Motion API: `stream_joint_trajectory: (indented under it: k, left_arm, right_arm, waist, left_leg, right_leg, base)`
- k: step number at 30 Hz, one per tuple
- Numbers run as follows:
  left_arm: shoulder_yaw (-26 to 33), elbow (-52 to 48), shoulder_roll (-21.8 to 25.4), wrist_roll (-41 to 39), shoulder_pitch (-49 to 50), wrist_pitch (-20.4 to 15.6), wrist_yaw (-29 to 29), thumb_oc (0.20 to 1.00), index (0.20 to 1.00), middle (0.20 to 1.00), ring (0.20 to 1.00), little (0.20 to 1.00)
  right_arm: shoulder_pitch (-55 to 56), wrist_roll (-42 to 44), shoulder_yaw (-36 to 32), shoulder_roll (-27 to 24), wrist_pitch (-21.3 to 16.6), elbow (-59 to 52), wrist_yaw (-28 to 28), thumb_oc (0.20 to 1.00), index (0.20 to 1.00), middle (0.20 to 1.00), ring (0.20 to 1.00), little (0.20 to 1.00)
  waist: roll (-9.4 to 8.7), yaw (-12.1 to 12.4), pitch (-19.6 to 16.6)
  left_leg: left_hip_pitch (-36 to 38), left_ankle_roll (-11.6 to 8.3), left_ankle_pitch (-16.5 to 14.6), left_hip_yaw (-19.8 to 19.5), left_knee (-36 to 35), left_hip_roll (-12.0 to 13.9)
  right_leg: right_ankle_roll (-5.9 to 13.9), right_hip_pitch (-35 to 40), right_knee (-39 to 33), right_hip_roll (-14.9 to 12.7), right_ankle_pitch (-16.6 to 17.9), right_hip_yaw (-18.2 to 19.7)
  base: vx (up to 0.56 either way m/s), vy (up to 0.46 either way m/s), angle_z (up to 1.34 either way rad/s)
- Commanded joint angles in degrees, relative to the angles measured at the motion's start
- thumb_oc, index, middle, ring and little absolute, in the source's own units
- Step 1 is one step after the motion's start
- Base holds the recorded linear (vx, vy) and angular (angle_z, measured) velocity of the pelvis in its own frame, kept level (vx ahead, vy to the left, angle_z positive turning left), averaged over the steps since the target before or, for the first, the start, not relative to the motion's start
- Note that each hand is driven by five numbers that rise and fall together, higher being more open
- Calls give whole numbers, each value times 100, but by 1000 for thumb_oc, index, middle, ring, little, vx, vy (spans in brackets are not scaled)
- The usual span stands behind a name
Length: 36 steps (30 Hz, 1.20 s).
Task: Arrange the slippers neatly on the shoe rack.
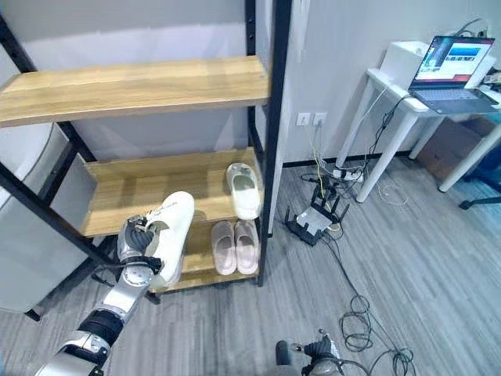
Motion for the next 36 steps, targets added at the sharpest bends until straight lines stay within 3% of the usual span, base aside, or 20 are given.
stream_joint_trajectory:
  k: [1, 4, 9, 15, 21, 25, 30, 36]
  left_arm:
    - [101, -37, 149, 20, -671, -204, 306, 200, 200, 200, 200, 200]
    - [151, 382, 148, -80, -821, -102, 400, 200, 200, 200, 200, 200]
    - [229, 1048, 247, -278, -1109, -18, 465, 200, 200, 200, 200, 200]
    - [240, 1425, 490, -532, -1727, -10, 556, 200, 200, 200, 200, 200]
    - [-145, 1732, 629, -508, -2634, -31, 515, 200, 200, 200, 200, 200]
    - [-461, 2238, 758, -650, -3740, -3, 517, 200, 200, 200, 200, 200]
    - [-554, 2821, 1074, -735, -4492, 84, 586, 200, 200, 200, 200, 200]
    - [-513, 3062, 1225, -856, -4720, 95, 705, 200, 200, 200, 200, 200]
  right_arm:
    - [-246, 36, 108, -40, -101, 51, -85, 1000, 1000, 1000, 1000, 1000]
    - [-306, 124, 75, -136, -122, 88, -164, 1000, 1000, 1000, 1000, 1000]
    - [-259, 115, 136, -126, -147, 117, -191, 1000, 1000, 1000, 1000, 1000]
    - [-358, 143, 153, -166, -138, 112, -239, 1000, 1000, 1000, 1000, 1000]
    - [-647, 268, 208, -280, -125, 135, -306, 1000, 1000, 1000, 1000, 1000]
    - [-911, 278, 438, -326, -80, 128, -345, 1000, 1000, 1000, 1000, 1000]
    - [-1103, 289, 554, -390, -96, 97, -438, 1000, 1000, 1000, 1000, 1000]
    - [-1218, 294, 665, -359, -152, 86, -493, 1000, 1000, 1000, 1000, 1000]
  waist:
    - [-57, 8, -53]
    - [7, -29, -210]
    - [81, -117, -275]
    - [143, -231, -155]
    - [253, -356, -16]
    - [433, -412, 125]
    - [546, -432, 426]
    - [523, -429, 542]
  left_leg:
    - [-106, 139, -413, -81, 222, -246]
    - [44, 11, -281, -90, -60, -24]
    - [91, -48, -175, 2, -294, 104]
    - [-376, -58, -64, 67, -294, 35]
    - [-1101, -87, 153, 53, -294, -110]
    - [-1629, -110, 306, 117, -294, -198]
    - [-1713, -123, 335, 183, -294, -176]
    - [-1816, -144, 355, 217, -294, -129]
  right_leg:
    - [317, -57, 675, -301, -541, -276]
    - [242, 178, 323, -105, -585, -428]
    - [235, 231, 72, 5, -560, -452]
    - [272, -221, 58, -18, -457, -418]
    - [291, -845, 114, -153, -308, -495]
    - [315, -1316, 141, -243, -200, -481]
    - [310, -1448, 200, -236, -231, -500]
    - [307, -1544, 148, -182, -210, -565]
  base:
    - [177, -191, 11]
    - [142, -119, 1]
    - [92, -17, 2]
    - [-45, 48, -13]
    - [-77, 39, 7]
    - [28, 28, 1]
    - [65, -4, -13]
    - [31, -14, -5]
